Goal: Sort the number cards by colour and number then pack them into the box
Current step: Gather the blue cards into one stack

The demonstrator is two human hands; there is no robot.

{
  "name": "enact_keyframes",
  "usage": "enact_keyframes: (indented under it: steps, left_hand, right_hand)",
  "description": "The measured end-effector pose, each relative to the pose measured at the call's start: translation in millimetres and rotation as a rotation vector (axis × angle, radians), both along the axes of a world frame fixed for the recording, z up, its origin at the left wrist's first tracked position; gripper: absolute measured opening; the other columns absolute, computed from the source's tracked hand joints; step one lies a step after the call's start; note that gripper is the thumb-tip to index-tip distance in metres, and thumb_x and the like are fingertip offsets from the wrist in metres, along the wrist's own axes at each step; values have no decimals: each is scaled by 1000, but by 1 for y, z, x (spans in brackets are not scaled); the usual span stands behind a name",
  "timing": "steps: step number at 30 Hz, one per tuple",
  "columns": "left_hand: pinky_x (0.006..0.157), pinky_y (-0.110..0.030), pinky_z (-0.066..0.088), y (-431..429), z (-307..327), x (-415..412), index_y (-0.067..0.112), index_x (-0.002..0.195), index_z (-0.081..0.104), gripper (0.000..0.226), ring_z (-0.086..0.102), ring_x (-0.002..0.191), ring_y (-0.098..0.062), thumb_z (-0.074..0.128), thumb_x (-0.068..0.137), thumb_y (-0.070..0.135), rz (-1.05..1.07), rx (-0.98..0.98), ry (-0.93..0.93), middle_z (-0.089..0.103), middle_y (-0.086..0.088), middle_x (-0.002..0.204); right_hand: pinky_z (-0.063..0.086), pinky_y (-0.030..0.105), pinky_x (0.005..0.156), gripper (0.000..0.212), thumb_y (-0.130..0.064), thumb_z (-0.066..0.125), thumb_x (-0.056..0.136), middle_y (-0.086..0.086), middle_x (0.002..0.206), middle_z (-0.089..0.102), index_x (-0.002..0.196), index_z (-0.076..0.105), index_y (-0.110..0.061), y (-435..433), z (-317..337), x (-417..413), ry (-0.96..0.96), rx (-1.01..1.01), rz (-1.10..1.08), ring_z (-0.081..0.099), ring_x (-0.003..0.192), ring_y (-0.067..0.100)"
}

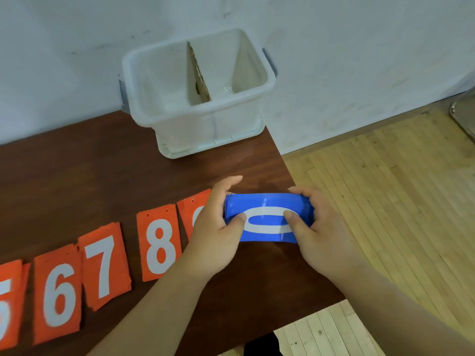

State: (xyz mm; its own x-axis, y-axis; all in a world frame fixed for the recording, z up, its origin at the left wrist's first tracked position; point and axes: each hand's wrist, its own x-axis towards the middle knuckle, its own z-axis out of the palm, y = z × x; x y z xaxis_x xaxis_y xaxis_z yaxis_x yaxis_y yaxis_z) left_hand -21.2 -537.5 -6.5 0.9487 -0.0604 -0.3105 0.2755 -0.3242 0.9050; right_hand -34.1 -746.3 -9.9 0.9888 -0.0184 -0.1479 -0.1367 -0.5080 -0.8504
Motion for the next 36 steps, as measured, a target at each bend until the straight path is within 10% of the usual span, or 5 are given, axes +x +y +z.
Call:
enact_keyframes:
  steps: [10, 15, 23, 29, 36]
  left_hand:
    - [63, -44, 61, 26, 134, -30, 46, 132, 45, 50, 68, 85, -30, 49, 102, 7, 130, -22, -31, 57, 4, 113]
    - [68, -26, 61, 58, 172, -38, 49, 142, 37, 57, 64, 104, -11, 46, 105, 7, 242, -83, -69, 46, 32, 120]
    - [71, -27, 60, 131, 188, -17, 36, 117, 57, 33, 69, 92, -7, 56, 100, 7, 244, 29, -165, 65, 9, 111]
    - [65, -17, 50, 185, 202, 26, 36, 112, 64, 38, 63, 81, -3, 56, 90, 5, -10, 67, -185, 66, 18, 101]
    - [88, -43, 58, 214, 199, 89, 44, 113, 64, 42, 67, 99, -24, 58, 82, 16, -189, 121, -171, 69, 1, 112]
  right_hand:
    - [46, 11, 57, 21, -17, 58, 97, -12, 99, 61, 108, 53, -35, 47, 120, 0, 71, 240, 49, 62, 80, -2]
    - [46, 11, 52, 25, -12, 48, 102, -3, 98, 64, 117, 49, -33, 83, 160, 12, 74, 298, 163, 65, 74, 7]
    - [61, 48, 75, 20, -7, 60, 96, 4, 96, 70, 102, 62, -26, 129, 188, 45, 150, 332, 310, 72, 86, 25]
    - [57, 32, 77, 21, 5, 66, 91, 5, 90, 75, 100, 74, -11, 148, 215, 96, 220, 281, 576, 71, 85, 18]
    - [57, 26, 76, 18, 0, 70, 90, -1, 95, 78, 99, 79, -14, 184, 211, 138, 250, 171, 597, 74, 92, 13]
